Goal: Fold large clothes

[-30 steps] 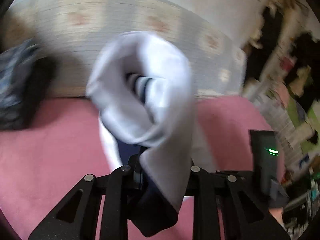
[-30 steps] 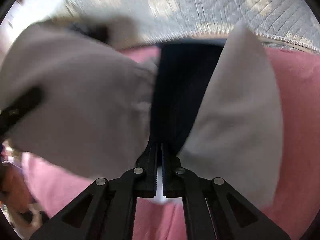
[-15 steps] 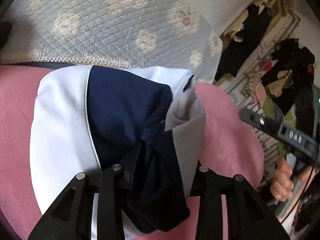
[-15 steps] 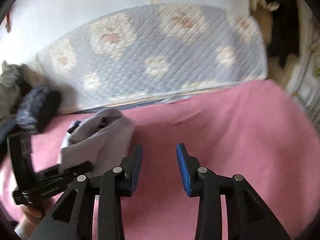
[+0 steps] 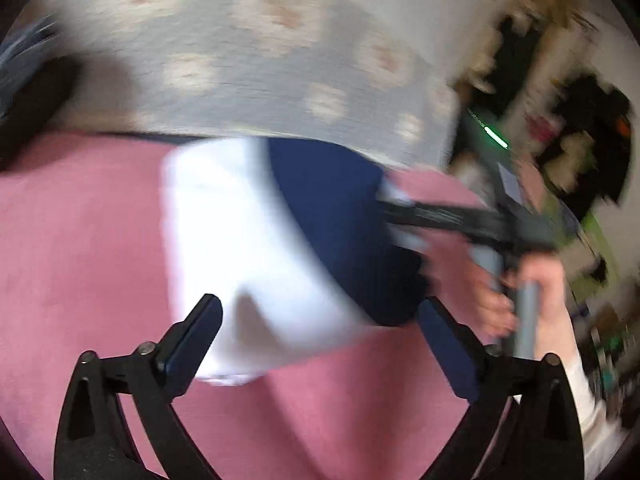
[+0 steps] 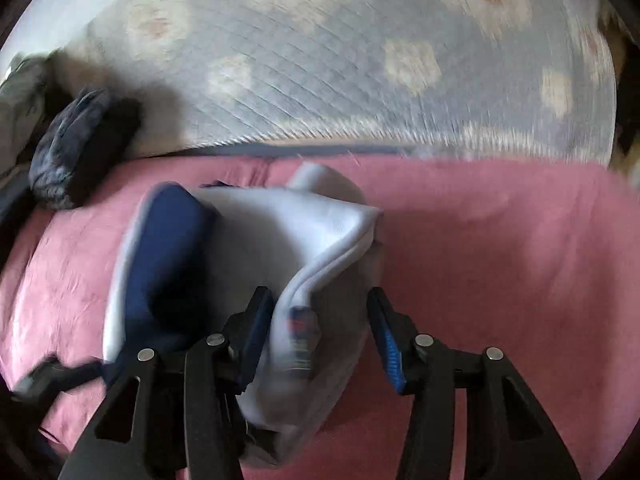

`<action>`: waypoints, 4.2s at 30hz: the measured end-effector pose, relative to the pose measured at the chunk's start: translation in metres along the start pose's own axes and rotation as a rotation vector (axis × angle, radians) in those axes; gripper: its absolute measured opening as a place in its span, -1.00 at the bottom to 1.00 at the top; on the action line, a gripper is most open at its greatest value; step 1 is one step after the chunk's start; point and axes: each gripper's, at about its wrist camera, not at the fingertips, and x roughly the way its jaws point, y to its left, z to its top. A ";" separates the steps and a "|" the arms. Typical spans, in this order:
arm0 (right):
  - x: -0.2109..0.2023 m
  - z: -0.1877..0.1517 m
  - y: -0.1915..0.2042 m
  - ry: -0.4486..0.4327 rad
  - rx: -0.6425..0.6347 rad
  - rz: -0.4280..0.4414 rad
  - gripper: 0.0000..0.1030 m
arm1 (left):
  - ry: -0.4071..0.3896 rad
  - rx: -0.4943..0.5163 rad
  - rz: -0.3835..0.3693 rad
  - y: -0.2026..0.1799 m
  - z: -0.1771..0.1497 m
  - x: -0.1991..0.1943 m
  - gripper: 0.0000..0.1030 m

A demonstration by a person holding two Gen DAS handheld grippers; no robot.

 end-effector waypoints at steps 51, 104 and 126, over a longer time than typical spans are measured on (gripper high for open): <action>0.066 -0.016 -0.013 0.233 0.239 0.607 0.59 | 0.444 -0.386 0.134 0.081 0.050 0.075 0.40; 0.133 -0.051 -0.010 0.376 0.238 0.933 0.32 | 0.604 -0.260 0.347 0.100 0.004 -0.009 1.00; 0.106 -0.028 0.034 0.350 0.197 1.000 0.31 | 0.508 -0.166 0.478 0.067 0.023 -0.066 -0.21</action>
